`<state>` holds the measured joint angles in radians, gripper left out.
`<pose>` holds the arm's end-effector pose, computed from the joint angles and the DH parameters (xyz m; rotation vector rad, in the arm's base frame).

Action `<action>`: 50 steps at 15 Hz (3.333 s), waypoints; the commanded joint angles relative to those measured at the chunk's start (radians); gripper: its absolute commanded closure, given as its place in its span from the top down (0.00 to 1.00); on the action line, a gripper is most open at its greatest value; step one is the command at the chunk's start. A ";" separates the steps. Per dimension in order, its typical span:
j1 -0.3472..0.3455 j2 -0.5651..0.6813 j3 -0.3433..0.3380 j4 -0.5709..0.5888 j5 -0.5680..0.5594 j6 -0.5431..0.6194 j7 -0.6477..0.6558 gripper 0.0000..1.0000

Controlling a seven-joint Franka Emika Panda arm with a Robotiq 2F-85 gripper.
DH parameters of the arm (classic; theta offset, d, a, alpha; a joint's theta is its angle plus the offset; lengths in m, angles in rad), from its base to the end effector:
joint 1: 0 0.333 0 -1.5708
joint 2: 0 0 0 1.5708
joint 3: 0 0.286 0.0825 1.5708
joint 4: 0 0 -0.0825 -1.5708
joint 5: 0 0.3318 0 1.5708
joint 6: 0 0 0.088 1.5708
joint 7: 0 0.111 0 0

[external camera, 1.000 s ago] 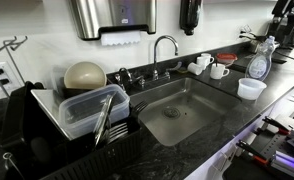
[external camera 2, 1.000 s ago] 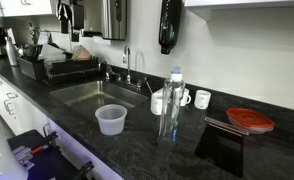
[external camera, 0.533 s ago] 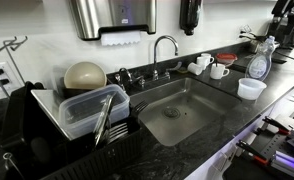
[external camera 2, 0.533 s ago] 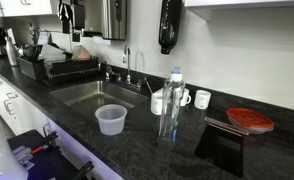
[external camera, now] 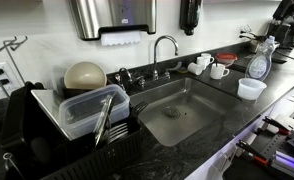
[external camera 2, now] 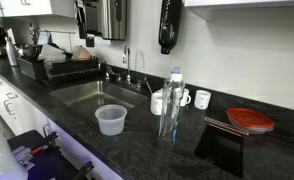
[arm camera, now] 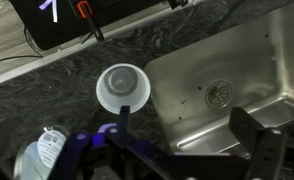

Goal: Move the bottle to the right edge of the sink

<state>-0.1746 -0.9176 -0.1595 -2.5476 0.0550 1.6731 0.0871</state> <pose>0.2386 -0.0862 0.5257 -2.9139 0.5394 -0.0790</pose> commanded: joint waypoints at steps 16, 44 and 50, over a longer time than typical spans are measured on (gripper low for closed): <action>-0.129 0.051 -0.058 -0.002 -0.054 0.092 0.069 1.00; -0.378 0.545 -0.353 0.248 0.265 0.173 0.381 1.00; -0.420 0.593 -0.387 0.253 0.336 0.192 0.410 1.00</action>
<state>-0.5742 -0.3297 -0.5644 -2.2972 0.3844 1.8699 0.5019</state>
